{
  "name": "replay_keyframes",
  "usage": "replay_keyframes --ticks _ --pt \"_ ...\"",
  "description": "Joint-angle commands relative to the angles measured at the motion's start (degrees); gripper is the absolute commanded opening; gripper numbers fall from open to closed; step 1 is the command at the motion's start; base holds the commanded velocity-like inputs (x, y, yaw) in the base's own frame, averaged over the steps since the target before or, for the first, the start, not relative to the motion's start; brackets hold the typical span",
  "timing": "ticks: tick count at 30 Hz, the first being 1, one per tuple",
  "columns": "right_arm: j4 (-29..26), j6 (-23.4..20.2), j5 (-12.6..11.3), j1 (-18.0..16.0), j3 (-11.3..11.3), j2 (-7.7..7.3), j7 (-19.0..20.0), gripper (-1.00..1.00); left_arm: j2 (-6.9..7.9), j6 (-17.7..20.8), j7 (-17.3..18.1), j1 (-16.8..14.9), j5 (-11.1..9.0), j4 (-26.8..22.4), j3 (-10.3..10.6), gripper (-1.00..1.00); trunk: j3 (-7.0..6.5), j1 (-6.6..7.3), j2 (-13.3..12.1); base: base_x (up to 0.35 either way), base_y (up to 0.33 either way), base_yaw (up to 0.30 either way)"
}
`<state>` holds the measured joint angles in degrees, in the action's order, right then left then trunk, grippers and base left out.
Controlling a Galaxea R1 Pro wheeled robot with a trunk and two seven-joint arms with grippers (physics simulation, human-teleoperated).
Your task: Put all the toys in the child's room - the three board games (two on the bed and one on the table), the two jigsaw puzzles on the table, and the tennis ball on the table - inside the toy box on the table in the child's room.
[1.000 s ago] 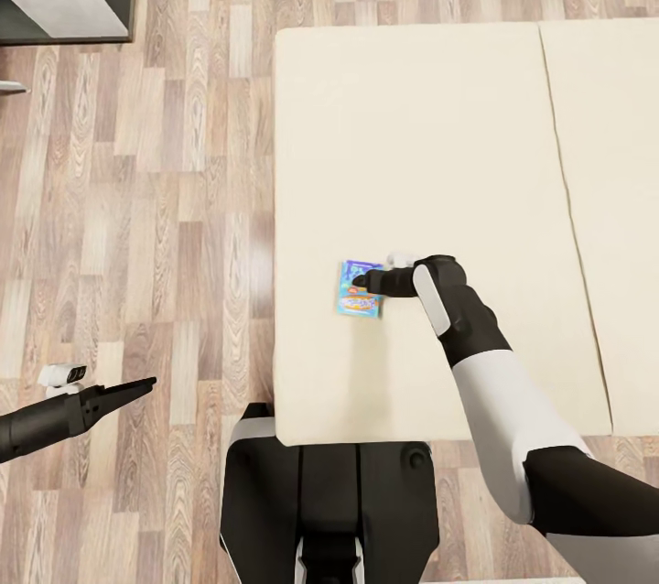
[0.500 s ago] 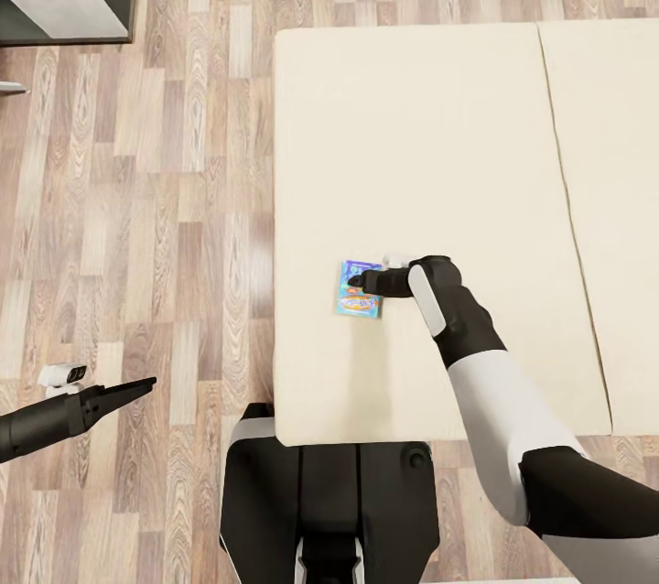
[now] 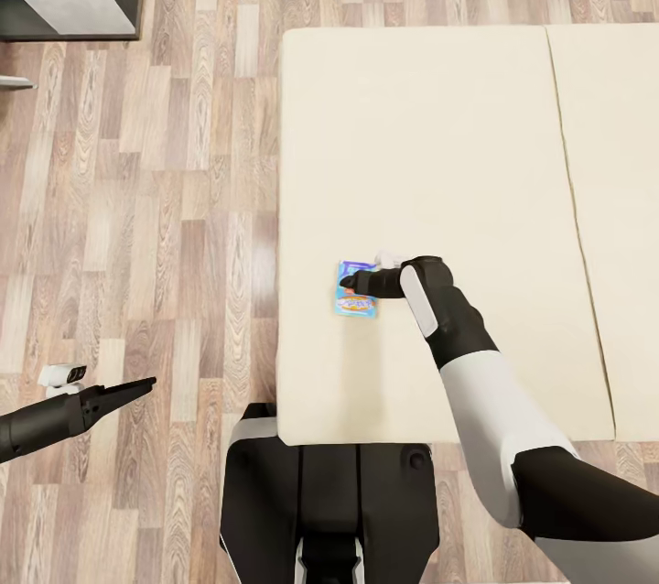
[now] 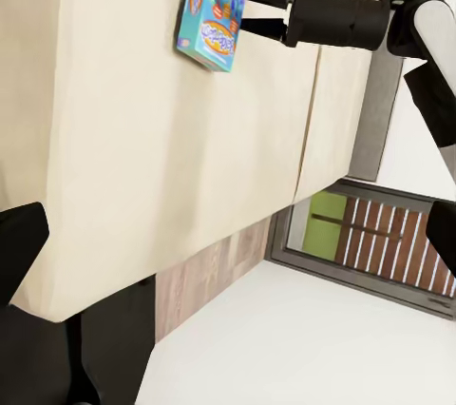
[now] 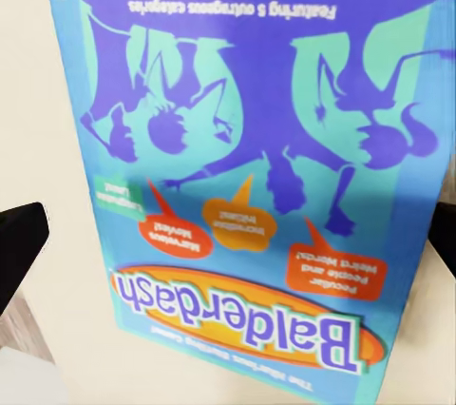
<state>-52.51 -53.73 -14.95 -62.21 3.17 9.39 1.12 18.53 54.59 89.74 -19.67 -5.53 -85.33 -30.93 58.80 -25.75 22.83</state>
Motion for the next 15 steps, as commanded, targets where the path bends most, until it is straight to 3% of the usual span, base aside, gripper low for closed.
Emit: replay_keyframes --ticks 1,15 --pt "-0.05 -0.20 0.09 -0.01 0.00 0.00 0.12 1.00 0.01 0.61 0.26 -0.02 0.08 -0.01 0.00 1.00 0.05 -0.03 0.09 0.000 0.000 0.070" --pt "-0.05 -0.11 0.09 -0.01 0.00 0.01 0.11 1.00 0.01 0.61 0.26 -0.02 0.08 -0.01 0.00 1.00 0.05 -0.03 0.09 0.000 0.000 0.009"
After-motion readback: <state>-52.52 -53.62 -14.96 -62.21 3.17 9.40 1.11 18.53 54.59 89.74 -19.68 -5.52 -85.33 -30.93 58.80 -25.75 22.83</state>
